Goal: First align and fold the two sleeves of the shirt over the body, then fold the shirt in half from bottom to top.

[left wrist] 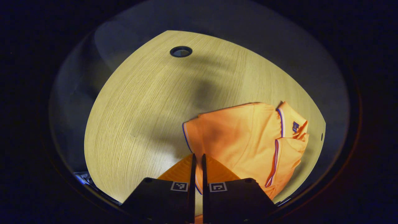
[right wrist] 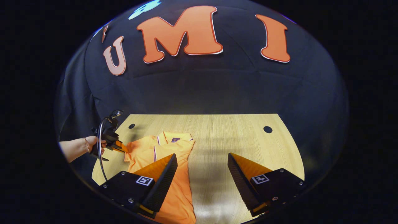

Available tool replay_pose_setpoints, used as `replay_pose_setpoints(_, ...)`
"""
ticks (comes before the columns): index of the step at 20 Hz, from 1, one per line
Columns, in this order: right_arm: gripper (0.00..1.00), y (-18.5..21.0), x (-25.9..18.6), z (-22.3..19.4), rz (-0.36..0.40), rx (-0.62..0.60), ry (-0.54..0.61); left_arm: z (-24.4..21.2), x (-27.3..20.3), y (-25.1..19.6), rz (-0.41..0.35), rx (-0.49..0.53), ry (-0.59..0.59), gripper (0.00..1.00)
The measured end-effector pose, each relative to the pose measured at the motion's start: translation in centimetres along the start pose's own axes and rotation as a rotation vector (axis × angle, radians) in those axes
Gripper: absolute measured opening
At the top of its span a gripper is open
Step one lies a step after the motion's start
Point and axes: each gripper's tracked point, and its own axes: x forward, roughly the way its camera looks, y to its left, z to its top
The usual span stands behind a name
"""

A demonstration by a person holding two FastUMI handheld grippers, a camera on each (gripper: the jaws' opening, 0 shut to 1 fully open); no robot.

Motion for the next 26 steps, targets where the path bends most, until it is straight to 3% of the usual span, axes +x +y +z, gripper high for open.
replay_pose_setpoints(11,0.99,-1.0,-2.9,1.6,-0.013,0.011,-0.081,0.7,-8.3,-12.5,-0.197,0.199,-0.118,0.10)
replay_pose_setpoints(26,0.99,-6.6,-5.2,-1.7,-0.087,0.106,-0.052,-4.9,-6.8,-26.4,-0.290,0.371,-0.037,0.10)
